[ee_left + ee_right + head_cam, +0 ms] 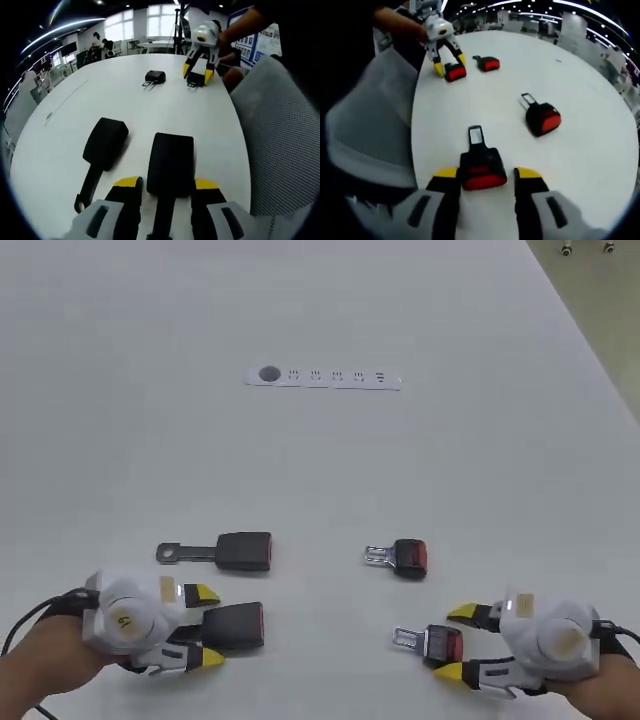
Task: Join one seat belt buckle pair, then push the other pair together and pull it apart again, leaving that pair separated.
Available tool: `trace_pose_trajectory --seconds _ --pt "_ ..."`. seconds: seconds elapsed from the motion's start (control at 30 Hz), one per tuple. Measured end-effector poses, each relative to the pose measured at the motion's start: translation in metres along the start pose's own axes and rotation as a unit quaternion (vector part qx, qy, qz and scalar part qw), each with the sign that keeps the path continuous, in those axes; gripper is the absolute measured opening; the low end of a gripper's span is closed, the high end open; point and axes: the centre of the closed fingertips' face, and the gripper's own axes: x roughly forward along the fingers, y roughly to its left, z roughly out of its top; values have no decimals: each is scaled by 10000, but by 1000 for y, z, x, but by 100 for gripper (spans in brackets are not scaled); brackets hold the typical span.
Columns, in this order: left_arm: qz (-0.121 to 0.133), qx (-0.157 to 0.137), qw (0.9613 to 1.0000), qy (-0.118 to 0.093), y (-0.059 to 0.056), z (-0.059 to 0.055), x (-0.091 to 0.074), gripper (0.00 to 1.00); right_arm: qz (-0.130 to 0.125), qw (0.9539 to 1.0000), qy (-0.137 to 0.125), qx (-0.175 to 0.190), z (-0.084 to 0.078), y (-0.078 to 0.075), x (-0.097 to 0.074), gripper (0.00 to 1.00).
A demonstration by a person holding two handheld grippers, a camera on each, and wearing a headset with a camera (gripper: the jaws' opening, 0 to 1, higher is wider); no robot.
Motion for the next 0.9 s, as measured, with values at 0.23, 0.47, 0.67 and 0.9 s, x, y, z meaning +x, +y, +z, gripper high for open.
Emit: trace_pose_trajectory --seconds 0.23,0.47,0.67,0.9 --pt "-153 121 9998 38 -3 -1 1 34 101 9997 11 -240 2 -1 4 37" --pt "-276 375 9987 181 -1 -2 3 33 272 9986 -36 -452 3 -2 4 36" --pt "-359 529 9977 241 1 -3 4 33 326 9982 -134 -485 6 -4 6 36" --pt "-390 561 9974 224 1 -3 4 33 266 9982 -455 -285 16 -5 13 36"
